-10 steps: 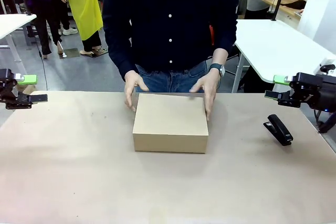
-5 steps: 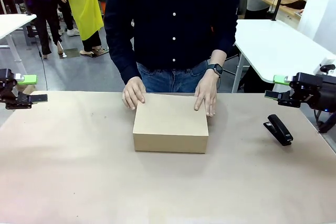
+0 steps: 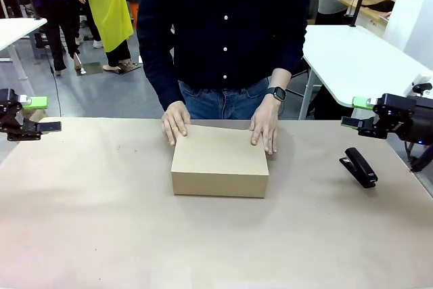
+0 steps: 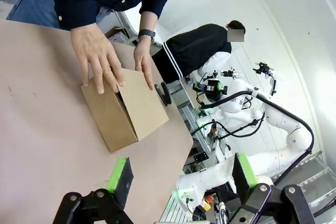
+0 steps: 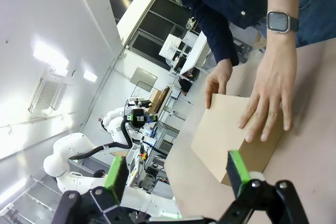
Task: Pack the items into the box.
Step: Close the Mailer Box.
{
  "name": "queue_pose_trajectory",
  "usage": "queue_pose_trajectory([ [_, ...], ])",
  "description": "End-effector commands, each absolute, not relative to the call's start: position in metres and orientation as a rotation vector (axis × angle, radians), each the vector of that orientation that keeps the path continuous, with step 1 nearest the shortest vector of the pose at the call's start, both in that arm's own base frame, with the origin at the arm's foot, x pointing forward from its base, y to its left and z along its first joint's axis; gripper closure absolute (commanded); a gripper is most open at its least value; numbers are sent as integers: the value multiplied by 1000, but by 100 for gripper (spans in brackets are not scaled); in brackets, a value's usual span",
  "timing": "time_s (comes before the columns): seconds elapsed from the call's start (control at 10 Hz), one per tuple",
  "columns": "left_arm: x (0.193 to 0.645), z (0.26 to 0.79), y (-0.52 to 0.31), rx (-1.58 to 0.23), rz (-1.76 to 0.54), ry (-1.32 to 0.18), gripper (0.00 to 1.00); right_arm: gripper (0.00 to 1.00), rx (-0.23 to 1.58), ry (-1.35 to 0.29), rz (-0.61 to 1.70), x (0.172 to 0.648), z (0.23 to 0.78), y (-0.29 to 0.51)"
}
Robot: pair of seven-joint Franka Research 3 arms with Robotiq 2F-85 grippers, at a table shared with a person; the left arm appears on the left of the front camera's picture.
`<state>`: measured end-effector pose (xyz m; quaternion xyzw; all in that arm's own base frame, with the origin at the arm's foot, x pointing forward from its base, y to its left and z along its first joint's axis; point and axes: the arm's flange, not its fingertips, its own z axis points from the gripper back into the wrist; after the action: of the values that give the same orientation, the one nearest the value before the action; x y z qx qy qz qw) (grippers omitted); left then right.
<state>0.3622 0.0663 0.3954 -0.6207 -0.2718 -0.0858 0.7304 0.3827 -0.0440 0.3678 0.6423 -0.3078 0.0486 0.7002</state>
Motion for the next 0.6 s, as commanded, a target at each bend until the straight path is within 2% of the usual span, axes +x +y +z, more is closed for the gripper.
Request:
queue_pose_trajectory([
  [0.0,361,397,68,-1357,-203,-616,0,0,1438,-692,113,383,370,-43],
  [0.5,361,397,68,-1357,-203,-616,0,0,1438,-692,113,383,370,-43],
])
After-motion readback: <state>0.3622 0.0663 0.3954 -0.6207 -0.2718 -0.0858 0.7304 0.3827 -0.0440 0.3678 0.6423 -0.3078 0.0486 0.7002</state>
